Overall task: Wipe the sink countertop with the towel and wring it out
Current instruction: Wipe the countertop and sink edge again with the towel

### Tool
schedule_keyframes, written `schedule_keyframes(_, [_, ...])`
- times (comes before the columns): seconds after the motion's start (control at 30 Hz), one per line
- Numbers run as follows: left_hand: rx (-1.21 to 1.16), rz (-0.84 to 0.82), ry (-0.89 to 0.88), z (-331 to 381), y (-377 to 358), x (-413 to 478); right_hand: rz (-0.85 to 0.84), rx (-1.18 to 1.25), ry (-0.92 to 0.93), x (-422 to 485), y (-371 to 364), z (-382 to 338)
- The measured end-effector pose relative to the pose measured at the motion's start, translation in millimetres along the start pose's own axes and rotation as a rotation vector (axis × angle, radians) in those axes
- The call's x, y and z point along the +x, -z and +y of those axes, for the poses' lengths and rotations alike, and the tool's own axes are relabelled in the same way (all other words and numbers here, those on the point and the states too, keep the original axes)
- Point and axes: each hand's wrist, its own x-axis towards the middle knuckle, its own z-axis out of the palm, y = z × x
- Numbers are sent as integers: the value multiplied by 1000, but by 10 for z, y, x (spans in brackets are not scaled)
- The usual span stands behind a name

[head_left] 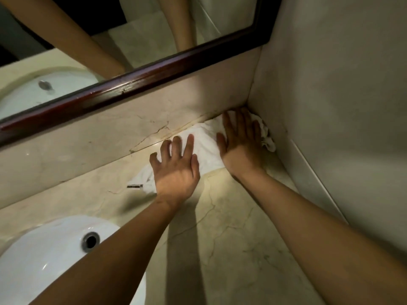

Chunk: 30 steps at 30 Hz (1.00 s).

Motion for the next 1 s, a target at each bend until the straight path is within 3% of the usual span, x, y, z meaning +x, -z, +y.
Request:
schedule_keyframes(0.2, [-34, 43, -76, 67, -2, -328, -156, -42, -49, -304, 234, 58])
schedule_keyframes(0.57, [-171, -11, -229, 358, -24, -1495, -126, -14, -213, -1715, 670, 308])
schedule_keyframes(0.83, [-195, -17, -363, 640, 10, -2746, -211, 25, -361, -3129, 1168, 463])
schedule_keyframes(1.0, [-204, -56, -352, 729, 21, -3308, -241, -30, -399, -3663, 1316, 443])
